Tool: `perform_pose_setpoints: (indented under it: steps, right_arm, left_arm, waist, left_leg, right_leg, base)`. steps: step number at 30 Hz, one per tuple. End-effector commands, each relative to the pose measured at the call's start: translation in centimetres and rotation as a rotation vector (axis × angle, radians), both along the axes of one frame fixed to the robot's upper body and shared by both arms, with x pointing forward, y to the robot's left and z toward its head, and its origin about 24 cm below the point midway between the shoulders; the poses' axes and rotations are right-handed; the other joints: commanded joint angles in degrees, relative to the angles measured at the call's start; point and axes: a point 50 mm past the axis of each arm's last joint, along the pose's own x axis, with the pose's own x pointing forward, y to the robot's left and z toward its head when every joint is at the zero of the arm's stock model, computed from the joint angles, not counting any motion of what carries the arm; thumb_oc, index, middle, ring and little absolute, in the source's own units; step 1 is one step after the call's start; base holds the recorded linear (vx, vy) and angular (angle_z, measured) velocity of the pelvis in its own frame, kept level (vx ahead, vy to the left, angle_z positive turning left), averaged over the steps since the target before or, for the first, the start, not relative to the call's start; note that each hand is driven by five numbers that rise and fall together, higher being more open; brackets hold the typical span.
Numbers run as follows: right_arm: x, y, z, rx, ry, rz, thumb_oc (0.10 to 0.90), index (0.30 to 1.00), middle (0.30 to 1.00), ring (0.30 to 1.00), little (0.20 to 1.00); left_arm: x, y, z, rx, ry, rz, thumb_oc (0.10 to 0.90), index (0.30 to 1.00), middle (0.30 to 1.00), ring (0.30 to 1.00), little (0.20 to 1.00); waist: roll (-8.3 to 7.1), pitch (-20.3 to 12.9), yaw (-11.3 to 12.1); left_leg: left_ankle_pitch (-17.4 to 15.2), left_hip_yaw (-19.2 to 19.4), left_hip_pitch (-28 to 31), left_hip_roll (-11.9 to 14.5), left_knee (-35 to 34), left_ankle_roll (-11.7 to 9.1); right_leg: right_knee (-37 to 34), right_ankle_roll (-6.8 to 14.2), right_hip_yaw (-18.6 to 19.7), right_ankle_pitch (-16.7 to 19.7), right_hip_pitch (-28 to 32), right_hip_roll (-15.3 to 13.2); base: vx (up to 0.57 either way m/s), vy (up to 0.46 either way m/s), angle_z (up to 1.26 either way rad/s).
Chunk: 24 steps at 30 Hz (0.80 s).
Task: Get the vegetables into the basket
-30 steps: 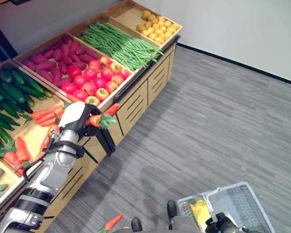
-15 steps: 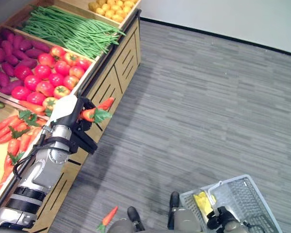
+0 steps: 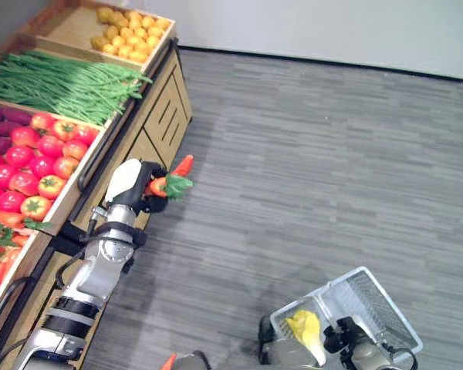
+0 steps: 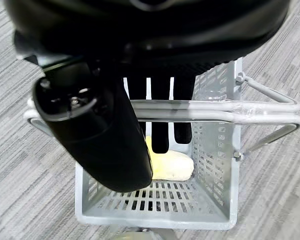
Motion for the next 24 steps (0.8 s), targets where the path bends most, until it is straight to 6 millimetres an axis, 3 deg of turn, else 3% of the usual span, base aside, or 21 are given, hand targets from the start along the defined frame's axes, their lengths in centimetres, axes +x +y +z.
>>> perform_pose_setpoints:
  steps: [1,3,6,11,16,23,24]
  right_arm:
    - [-0.3,-3.4,1.2,-0.116,-0.009,-0.010,0.400,0.300,0.300,0.300,0.300]
    - [-0.4,-3.7,1.3,-0.125,-0.008,-0.013,0.400,0.300,0.300,0.300,0.300]
    - [-0.3,-3.6,1.3,-0.123,-0.010,-0.014,0.400,0.300,0.300,0.300,0.300]
    - [0.5,-2.7,1.1,-0.089,-0.034,-0.045,0.400,0.300,0.300,0.300,0.300]
    - [4.4,-1.7,2.6,-0.074,-0.165,-0.010,0.400,0.300,0.300,0.300,0.300]
    - [8.4,-0.7,4.7,-0.052,-0.305,0.023,0.400,0.300,0.300,0.300,0.300]
    - [9.8,-0.2,5.6,-0.034,-0.363,0.029,0.400,0.300,0.300,0.300,0.300]
  left_arm:
    - [1.4,-0.4,6.4,0.033,-0.264,-0.058,0.400,0.300,0.300,0.300,0.300]
    - [1.5,-0.7,6.2,0.043,-0.259,-0.064,0.400,0.300,0.300,0.300,0.300]
    - [1.5,-0.8,6.4,0.052,-0.262,-0.074,0.400,0.300,0.300,0.300,0.300]
    - [1.3,-1.5,6.0,0.092,-0.238,-0.116,0.400,0.300,0.300,0.300,0.300]
    - [1.3,-1.7,5.0,0.135,-0.178,-0.141,0.400,0.300,0.300,0.300,0.300]
    - [1.5,-2.7,3.9,0.155,-0.126,-0.193,0.400,0.300,0.300,0.300,0.300]
    - [1.6,-3.5,3.4,0.178,-0.103,-0.224,0.400,0.300,0.300,0.300,0.300]
  waist:
    - [0.56,-1.15,-0.40]
    - [0.81,-1.09,-0.52]
    - [1.41,-1.20,-0.81]
    - [2.17,-2.13,-0.70]
    - [1.96,-2.58,0.32]
    - [1.93,-3.03,0.80]
    - [1.92,-3.24,0.92]
  left_leg:
    - [-3.13,-5.53,-1.03,-8.10,-11.97,2.66]
    - [-1.61,-7.60,-1.84,-9.17,-16.72,2.96]
    - [-2.52,-8.29,-0.93,-9.82,-18.01,4.04]
    - [-4.05,-3.44,1.67,-11.19,-20.24,6.04]
    - [-4.38,-0.96,3.53,-12.12,-22.60,7.37]
    - [-4.84,-0.34,4.26,-12.32,-22.61,7.78]
    - [-4.87,-0.38,4.70,-12.29,-22.66,7.73]
  right_leg:
    - [-0.68,4.81,2.34,-4.34,0.60,-0.86]
    - [-0.51,5.34,2.88,-3.65,0.13,-1.29]
    - [0.29,5.92,4.09,-3.63,-0.63,-1.59]
    - [-0.37,7.75,8.27,-2.37,-1.40,-2.69]
    - [-0.61,9.26,10.82,-0.75,-2.40,-3.05]
    - [-1.30,9.51,11.45,-0.35,-2.33,-3.10]
    - [-1.67,9.42,11.31,-0.47,-1.90,-3.15]
  base:
    - [0.01,0.112,-0.32]
    - [0.04,0.116,-0.30]
    - [0.06,0.168,-0.36]
    - [0.08,0.257,-0.57]
    - [0.03,0.132,-0.31]
    - [0.02,0.031,-0.06]
    - [0.03,-0.022,-0.16]
